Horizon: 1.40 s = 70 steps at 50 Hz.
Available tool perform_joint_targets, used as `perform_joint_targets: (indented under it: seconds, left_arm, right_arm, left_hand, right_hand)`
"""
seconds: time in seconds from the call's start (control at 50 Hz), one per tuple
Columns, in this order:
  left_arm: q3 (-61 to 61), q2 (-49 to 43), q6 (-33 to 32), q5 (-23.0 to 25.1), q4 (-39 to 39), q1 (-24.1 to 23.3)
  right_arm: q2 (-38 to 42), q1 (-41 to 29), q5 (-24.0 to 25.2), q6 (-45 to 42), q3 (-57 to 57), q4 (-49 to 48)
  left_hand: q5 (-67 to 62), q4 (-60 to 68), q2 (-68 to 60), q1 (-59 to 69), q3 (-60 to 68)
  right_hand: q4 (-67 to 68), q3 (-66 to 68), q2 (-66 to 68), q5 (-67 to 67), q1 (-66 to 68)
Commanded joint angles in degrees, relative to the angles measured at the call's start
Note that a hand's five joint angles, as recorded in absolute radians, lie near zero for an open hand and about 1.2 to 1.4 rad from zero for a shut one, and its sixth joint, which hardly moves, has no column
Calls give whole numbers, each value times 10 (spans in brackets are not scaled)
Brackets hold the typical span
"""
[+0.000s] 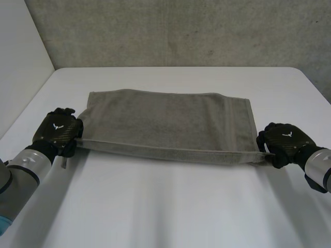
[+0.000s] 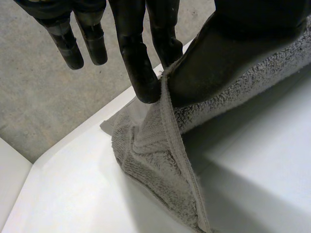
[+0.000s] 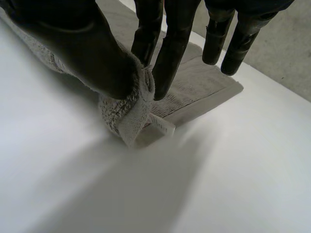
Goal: Fold the towel.
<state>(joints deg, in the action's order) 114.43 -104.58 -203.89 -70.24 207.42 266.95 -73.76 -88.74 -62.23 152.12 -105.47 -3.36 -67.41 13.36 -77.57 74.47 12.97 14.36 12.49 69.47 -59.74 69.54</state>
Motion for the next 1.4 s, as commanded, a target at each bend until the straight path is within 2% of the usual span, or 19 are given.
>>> perform_joint_targets:
  seconds: [0.02,0.04,0.26,0.3,0.32,0.36,0.58,0.82,0.84,0.86,0.88,0.9,1.1,1.14,1.26,1.3,1.32,1.36,1.4]
  left_arm:
    - [0,-2,1,0,0,1]
    - [0,-3,1,0,0,2]
    - [-8,-34,-5,-7,8,12]
    - [-20,-51,-7,-14,9,13]
    - [-20,-51,-7,-14,9,13]
    - [-32,-68,-7,-33,8,12]
    - [-50,-98,-8,-71,9,1]
    - [-51,-97,-9,-93,21,2]
    - [-50,-94,-9,-95,19,5]
    - [-48,-90,-8,-95,15,7]
    - [-48,-90,-8,-95,15,7]
    - [-44,-84,-8,-93,15,7]
    - [-6,66,-4,-86,-3,11]
    - [6,124,-4,-77,-20,20]
    - [17,187,-4,-25,-64,50]
    - [24,219,-4,17,-103,85]
    - [24,220,-4,17,-104,85]
    - [28,243,-4,60,-139,116]
    - [29,251,-4,81,-155,129]
  right_arm:
    - [9,-5,7,12,0,1]
    - [8,-4,11,12,1,2]
    - [-27,18,26,17,1,-1]
    - [-27,20,27,17,0,-2]
    - [-26,20,29,17,0,-2]
    - [-26,20,33,17,0,-1]
    - [-26,20,38,16,0,1]
    - [-35,34,38,16,9,7]
    - [-40,41,38,17,10,8]
    - [-47,44,40,17,10,9]
    - [-47,44,40,17,10,9]
    - [-56,45,42,17,10,12]
    - [-142,59,80,16,29,89]
    - [-172,69,88,15,31,108]
    - [-216,83,106,14,30,137]
    - [-241,97,120,7,28,164]
    - [-241,97,120,7,28,164]
    - [-263,110,138,-4,29,194]
    - [-271,116,147,-17,30,210]
  left_hand:
    - [-26,-34,-24,55,-30]
    - [-26,-34,-24,55,-30]
    - [-26,-34,-24,55,-30]
    - [116,-34,118,-87,-30]
    - [117,-34,118,-87,-30]
    - [289,-34,291,-260,-30]
    - [329,-34,330,-299,-30]
    - [315,-34,317,-286,-30]
    - [270,-34,272,-241,-30]
    - [112,-34,113,-82,-30]
    - [110,-34,112,-81,-30]
    - [-25,-34,-23,54,-30]
    - [-26,-34,-24,55,-30]
    - [-26,-34,-24,55,-30]
    - [-26,-34,-24,55,-30]
    - [-26,-34,-24,55,-30]
    - [-26,-34,-24,55,-30]
    - [-26,-34,-24,55,-30]
    - [-26,-34,-24,55,-30]
  right_hand:
    - [-44,-25,72,-69,71]
    - [-44,-25,105,-102,104]
    - [-44,-25,105,-103,105]
    - [-44,-25,105,-103,105]
    - [-44,-25,105,-103,105]
    - [-44,-25,105,-103,105]
    - [-44,-25,105,-103,105]
    - [-44,-25,105,-103,105]
    - [-44,-25,105,-103,105]
    - [-44,-25,105,-103,105]
    - [-44,-25,105,-103,105]
    - [-44,-25,105,-103,105]
    - [-44,-25,105,-103,105]
    - [-44,-25,105,-103,105]
    - [-44,-25,105,-103,105]
    - [-44,-25,105,-103,105]
    - [-44,-25,105,-103,105]
    - [-44,-25,105,-103,105]
    - [-44,-25,105,-103,105]
